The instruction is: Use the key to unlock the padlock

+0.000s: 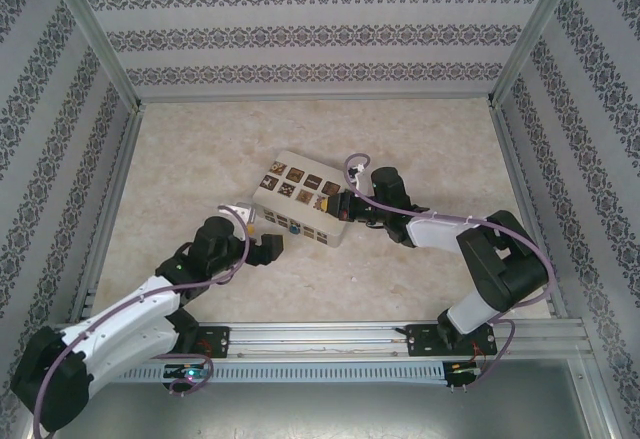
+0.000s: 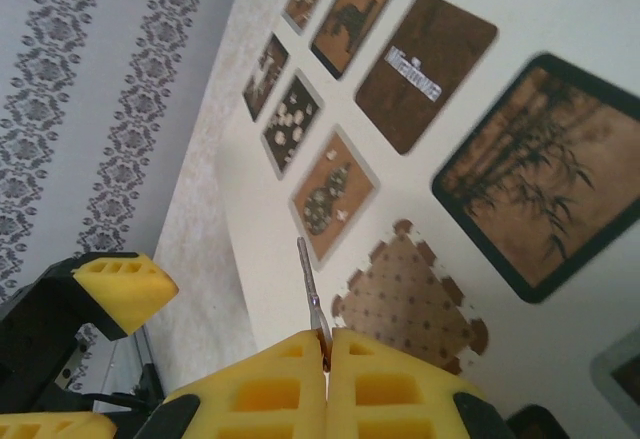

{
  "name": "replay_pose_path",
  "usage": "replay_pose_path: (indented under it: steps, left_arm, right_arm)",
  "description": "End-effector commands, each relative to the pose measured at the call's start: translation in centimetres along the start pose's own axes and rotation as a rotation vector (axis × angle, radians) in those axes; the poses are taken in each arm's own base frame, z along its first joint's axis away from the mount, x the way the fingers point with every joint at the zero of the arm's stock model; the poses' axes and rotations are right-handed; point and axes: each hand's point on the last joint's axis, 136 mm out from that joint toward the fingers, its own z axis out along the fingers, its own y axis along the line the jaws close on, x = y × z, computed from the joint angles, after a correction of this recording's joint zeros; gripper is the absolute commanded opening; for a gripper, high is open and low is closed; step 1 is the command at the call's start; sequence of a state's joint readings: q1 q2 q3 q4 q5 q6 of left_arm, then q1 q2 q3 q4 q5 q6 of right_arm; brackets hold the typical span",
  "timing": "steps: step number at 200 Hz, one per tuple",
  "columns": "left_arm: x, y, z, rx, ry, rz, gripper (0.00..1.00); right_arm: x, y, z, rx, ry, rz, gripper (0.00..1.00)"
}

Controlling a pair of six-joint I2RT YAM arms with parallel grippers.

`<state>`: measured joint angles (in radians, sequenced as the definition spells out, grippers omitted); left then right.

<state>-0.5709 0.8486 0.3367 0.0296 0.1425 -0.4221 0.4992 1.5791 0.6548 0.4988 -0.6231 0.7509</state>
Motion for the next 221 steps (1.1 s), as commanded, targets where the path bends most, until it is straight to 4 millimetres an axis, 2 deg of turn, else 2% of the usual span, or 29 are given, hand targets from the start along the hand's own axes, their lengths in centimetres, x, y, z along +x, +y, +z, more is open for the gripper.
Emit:
replay_pose_path:
  steps: [1,42,75,128,175,221]
  left_arm:
    - [-1.2,-0.4,0.7,0.032,-0.022,0.025,0.89]
    - [-1.1,-0.3,2.5,0.073,-0.002,0.034,0.80]
    - [-1.1,-0.9,3.9,0.133,-0.005,0.065,0.77]
    - [-0.8,-1.7,5.9,0.197,0.014,0.095,0.71]
    - [0.3,-1.4,8.3,0.213,0.052,0.080,0.65]
    - [0.6,-1.2,9.6,0.221,0.045,0.044,0.60]
  right_arm:
    - [-0.1,-0.8,0.2,0.046,0.021,-0.005,0.00]
    - [1.4,-2.6,0.2,0.111,0.068,0.028,0.00]
    - [2.4,-3.7,0.3,0.142,0.086,0.049,0.00]
    - [2.9,-4.2,0.2,0.176,0.098,0.042,0.00]
    - [2.9,-4.2,0.2,0.186,0.102,0.034,0.00]
    - [3.0,-4.0,0.1,0.186,0.104,0.032,0.00]
